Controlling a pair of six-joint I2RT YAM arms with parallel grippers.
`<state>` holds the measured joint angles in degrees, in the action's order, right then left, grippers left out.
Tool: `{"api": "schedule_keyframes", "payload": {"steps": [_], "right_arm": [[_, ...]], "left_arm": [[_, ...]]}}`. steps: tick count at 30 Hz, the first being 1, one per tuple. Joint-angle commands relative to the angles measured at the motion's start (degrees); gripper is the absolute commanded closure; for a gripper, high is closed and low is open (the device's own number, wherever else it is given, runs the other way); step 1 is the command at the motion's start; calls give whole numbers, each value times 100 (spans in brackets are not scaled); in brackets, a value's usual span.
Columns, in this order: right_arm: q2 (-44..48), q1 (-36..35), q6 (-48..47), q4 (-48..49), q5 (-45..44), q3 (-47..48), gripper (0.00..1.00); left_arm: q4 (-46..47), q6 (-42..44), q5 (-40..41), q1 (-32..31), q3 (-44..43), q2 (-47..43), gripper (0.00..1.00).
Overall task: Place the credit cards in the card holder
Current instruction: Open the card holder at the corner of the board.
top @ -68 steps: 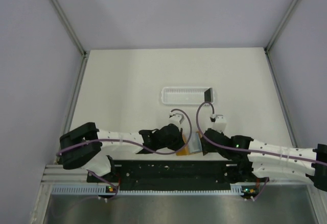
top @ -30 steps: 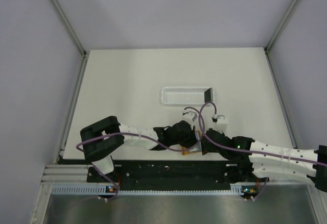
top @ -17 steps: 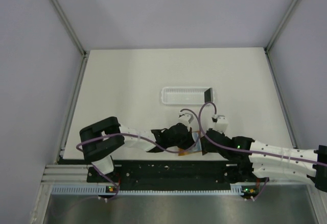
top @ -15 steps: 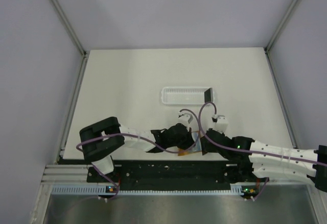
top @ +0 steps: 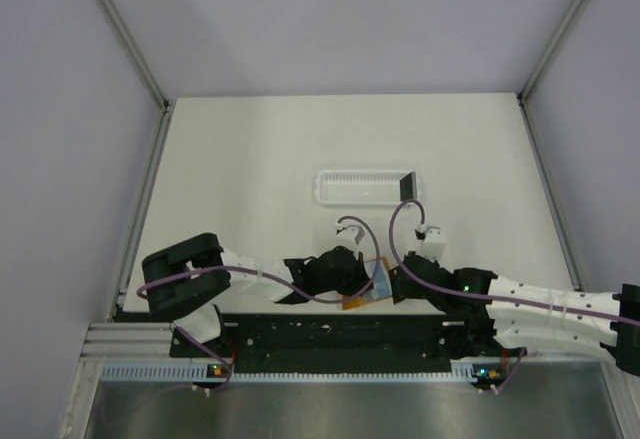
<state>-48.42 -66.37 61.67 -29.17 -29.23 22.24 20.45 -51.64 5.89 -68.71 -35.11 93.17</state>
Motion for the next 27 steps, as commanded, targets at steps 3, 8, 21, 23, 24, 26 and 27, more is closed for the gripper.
{"api": "schedule_keyframes", "payload": {"steps": [3, 8, 21, 23, 24, 26, 27], "right_arm": [[-36, -34, 29, -309, 84, -176, 100], [-36, -34, 47, -300, 76, -202, 100], [-97, -25, 56, -326, 84, -141, 100], [-18, -25, -5, -335, 76, -88, 100], [78, -25, -67, -344, 67, -53, 100], [402, -25, -207, -344, 50, 17, 100], [613, -25, -278, -344, 23, 69, 100]], "left_arm": [[-981, -74, 193, -11, 461, -79, 100], [-1060, -101, 246, -11, 602, -307, 100], [-1052, -110, 228, -11, 857, -607, 100], [-1017, -118, 211, -11, 866, -554, 100], [-973, -127, 185, -11, 883, -528, 100], [-894, -154, 149, -20, 910, -484, 100], [-867, -171, 141, -20, 918, -466, 100]]}}
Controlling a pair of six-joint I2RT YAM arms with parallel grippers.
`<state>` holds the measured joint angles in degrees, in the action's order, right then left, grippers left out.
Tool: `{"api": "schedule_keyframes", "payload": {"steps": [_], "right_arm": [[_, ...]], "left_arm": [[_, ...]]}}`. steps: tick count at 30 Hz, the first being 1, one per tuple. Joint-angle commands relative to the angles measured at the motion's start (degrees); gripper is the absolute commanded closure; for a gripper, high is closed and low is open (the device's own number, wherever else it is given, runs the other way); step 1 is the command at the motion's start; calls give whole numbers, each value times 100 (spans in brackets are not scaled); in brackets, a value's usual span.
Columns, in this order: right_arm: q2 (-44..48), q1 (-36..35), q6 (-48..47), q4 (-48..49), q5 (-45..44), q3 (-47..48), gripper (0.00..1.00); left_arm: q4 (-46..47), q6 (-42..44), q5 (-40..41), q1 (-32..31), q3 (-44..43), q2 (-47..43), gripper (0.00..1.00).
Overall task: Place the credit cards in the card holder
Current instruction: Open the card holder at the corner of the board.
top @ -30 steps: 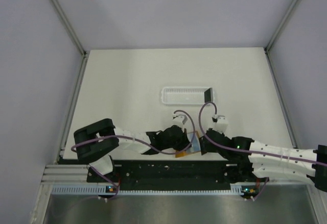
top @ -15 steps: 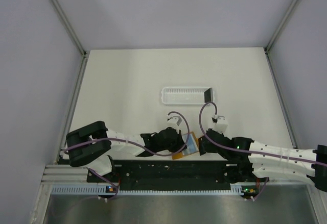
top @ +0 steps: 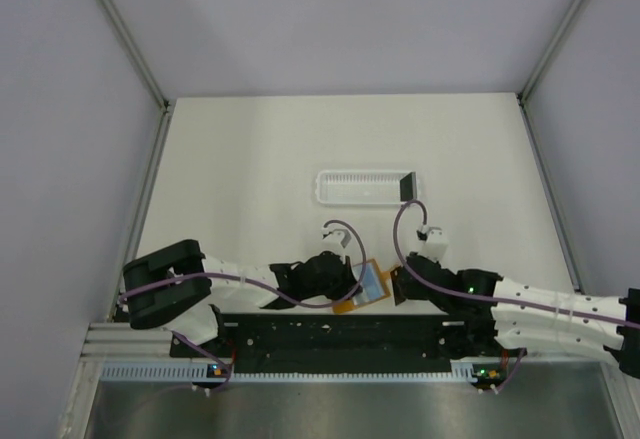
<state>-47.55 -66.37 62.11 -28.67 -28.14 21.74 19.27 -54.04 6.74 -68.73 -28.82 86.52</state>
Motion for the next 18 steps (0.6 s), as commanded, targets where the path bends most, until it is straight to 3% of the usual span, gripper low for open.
{"api": "schedule_keyframes", "payload": {"steps": [1, 7, 14, 18], "right_arm": [[701, -25, -426, -394, -95, 155, 100], [1704, -34, -1524, 36, 562, 305, 100], [1363, -25, -1807, 887, 2013, 86, 100], [959, -25, -1658, 1056, 2067, -47, 100]], "left_arm": [[-723, 60, 55, -18, 298, 207, 100], [-644, 25, 64, -18, 377, 190, 100], [-521, 25, -15, -18, 368, 295, 100], [-512, 17, -33, -18, 377, 295, 100]]}}
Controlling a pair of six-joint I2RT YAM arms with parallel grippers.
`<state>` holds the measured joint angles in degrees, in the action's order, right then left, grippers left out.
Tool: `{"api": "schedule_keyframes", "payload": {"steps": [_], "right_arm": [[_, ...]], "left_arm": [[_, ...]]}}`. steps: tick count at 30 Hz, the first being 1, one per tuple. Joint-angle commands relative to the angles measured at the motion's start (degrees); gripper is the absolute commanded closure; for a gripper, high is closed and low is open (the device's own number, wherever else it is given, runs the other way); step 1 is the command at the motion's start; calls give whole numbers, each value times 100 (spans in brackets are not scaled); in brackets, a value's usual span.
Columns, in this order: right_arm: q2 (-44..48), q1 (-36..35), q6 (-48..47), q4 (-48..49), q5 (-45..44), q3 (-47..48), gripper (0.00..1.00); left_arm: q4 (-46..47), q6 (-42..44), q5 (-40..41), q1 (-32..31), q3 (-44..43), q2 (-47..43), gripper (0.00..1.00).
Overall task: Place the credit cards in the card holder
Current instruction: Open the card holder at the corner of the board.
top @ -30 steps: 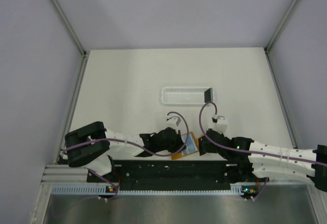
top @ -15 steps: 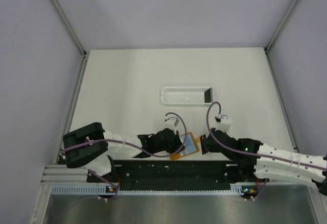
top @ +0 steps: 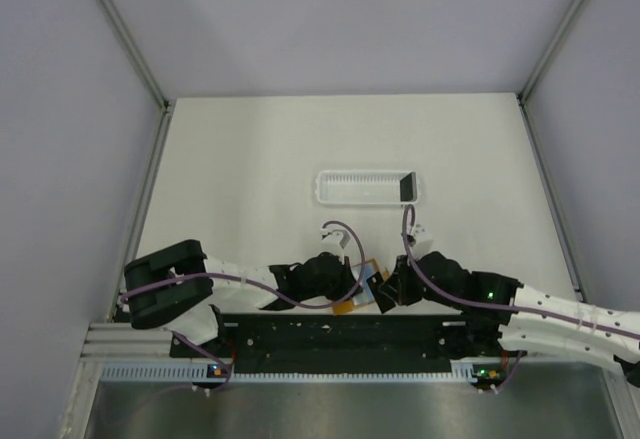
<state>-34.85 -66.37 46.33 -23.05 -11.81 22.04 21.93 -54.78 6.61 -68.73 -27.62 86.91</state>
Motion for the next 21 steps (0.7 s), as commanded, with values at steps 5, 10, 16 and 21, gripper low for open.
{"api": "schedule_keyframes", "payload": {"steps": [5, 10, 16, 21], "right_arm": [[-724, -25, -53, 609, 557, -130, 100], [-822, 19, 87, 582, 426, -253, 100], [-883, 133, 245, 459, 241, -341, 100], [-945, 238, 342, 301, 74, -350, 100]], "left_arm": [[-769, 108, -20, -18, 274, 238, 100], [-761, 100, -20, -18, 283, 230, 100], [-761, 82, -2, -18, 301, 212, 100], [-761, 82, -2, -26, 292, 238, 100]]}}
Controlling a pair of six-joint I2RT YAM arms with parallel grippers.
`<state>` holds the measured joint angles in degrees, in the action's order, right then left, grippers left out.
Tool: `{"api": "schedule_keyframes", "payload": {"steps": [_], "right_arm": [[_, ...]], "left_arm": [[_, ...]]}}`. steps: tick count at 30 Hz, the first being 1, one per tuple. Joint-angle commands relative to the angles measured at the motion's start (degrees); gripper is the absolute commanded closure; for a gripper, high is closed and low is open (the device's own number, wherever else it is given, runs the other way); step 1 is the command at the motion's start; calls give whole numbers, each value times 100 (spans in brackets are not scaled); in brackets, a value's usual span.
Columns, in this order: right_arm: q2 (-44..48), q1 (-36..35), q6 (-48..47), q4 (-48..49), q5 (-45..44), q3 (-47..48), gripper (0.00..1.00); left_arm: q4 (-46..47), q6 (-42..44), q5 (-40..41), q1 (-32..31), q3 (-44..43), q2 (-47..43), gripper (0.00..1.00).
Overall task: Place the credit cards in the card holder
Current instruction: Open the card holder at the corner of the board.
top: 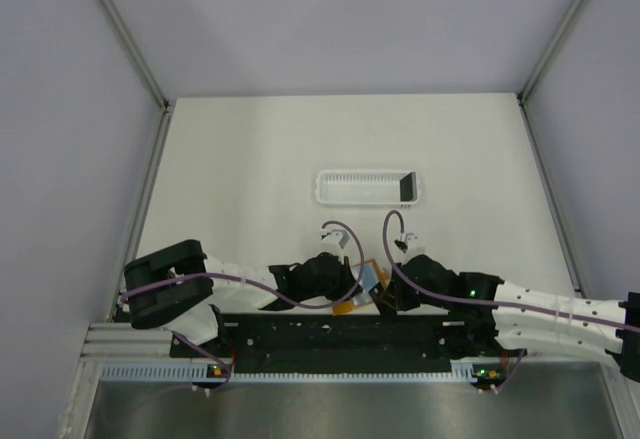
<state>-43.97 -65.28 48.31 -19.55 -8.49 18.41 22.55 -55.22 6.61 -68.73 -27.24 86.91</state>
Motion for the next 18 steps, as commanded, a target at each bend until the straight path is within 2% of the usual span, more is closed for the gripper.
{"api": "schedule_keyframes", "payload": {"steps": [1, 18], "right_arm": [[-33, 155, 169, -84, -293, 13, 100], [283, 393, 231, -251, -232, -57, 100]], "left_arm": [[-822, 117, -11, -18, 255, 247, 100], [-822, 108, -20, -18, 237, 256, 100]]}}
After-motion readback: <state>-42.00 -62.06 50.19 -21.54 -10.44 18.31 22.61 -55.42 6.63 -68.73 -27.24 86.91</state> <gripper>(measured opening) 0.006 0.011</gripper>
